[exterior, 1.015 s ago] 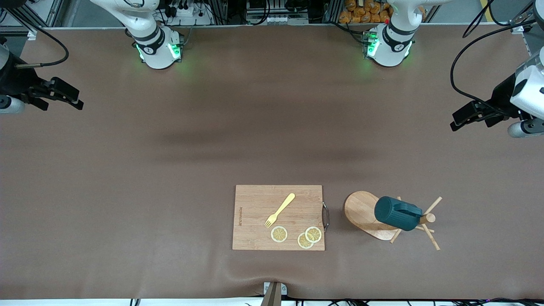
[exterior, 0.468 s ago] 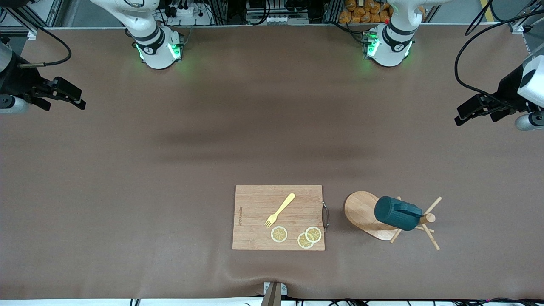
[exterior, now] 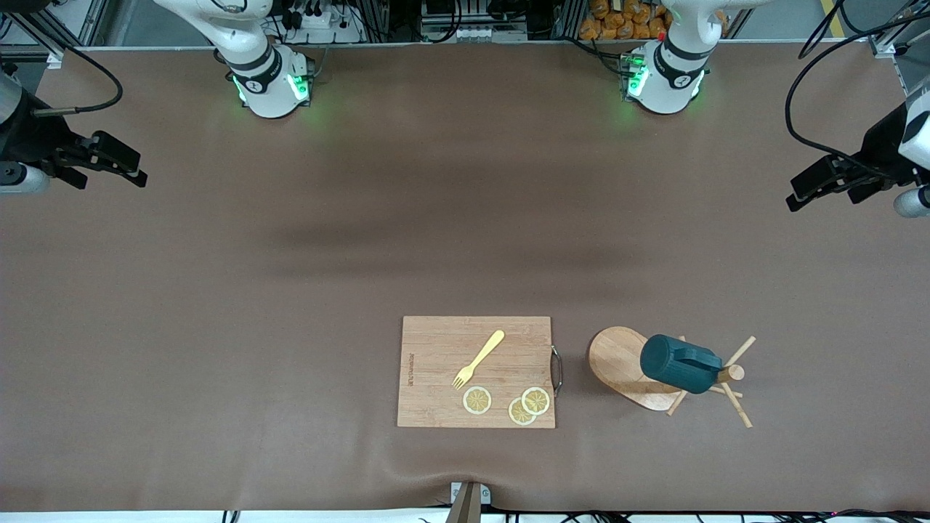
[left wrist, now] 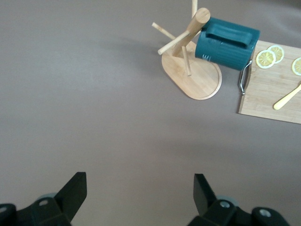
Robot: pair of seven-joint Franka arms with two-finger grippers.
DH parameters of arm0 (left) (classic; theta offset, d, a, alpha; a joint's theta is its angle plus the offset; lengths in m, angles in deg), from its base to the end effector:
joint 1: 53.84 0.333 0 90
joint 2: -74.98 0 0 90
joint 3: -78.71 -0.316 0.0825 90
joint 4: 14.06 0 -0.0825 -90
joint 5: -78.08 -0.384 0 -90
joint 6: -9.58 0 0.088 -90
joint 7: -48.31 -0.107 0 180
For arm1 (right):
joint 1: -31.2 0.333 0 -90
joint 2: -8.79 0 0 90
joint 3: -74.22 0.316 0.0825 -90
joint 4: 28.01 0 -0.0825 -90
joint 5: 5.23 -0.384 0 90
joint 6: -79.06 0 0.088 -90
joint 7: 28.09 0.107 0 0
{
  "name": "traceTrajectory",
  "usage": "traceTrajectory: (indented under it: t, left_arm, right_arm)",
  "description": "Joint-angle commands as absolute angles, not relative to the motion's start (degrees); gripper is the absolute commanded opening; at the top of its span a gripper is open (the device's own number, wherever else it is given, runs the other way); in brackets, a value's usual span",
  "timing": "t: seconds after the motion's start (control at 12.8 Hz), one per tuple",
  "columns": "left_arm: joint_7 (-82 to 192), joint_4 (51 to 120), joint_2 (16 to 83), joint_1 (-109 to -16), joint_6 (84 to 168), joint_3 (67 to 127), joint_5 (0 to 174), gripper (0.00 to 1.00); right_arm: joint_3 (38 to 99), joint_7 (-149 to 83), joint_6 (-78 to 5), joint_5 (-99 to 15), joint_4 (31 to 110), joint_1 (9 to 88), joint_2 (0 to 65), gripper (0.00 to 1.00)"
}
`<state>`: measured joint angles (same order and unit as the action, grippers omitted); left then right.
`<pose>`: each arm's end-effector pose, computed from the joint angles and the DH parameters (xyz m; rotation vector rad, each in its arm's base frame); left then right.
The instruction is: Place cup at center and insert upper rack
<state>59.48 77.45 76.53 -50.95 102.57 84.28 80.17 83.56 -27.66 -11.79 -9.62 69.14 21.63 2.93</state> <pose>0.5506 -0.0303 0.6317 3.0921 0.2309 0.0749 0.5232 0.0103 0.6214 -3.0815 0.0214 0.0140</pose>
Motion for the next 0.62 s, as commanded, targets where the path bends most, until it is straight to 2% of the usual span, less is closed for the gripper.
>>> traceTrajectory:
  t: [0.0,0.55]
  left_arm:
    - [59.39,77.26,77.96,-50.76,100.2,84.95,78.52,1.0]
    - [59.39,73.56,77.26,-50.85,96.06,85.04,77.13,1.0]
  right_arm:
    - [83.62,-28.17,-11.47,-10.5,69.37,21.27,1.94,1.0]
    - [83.53,-28.09,-11.29,-10.5,69.46,21.27,2.03,1.0]
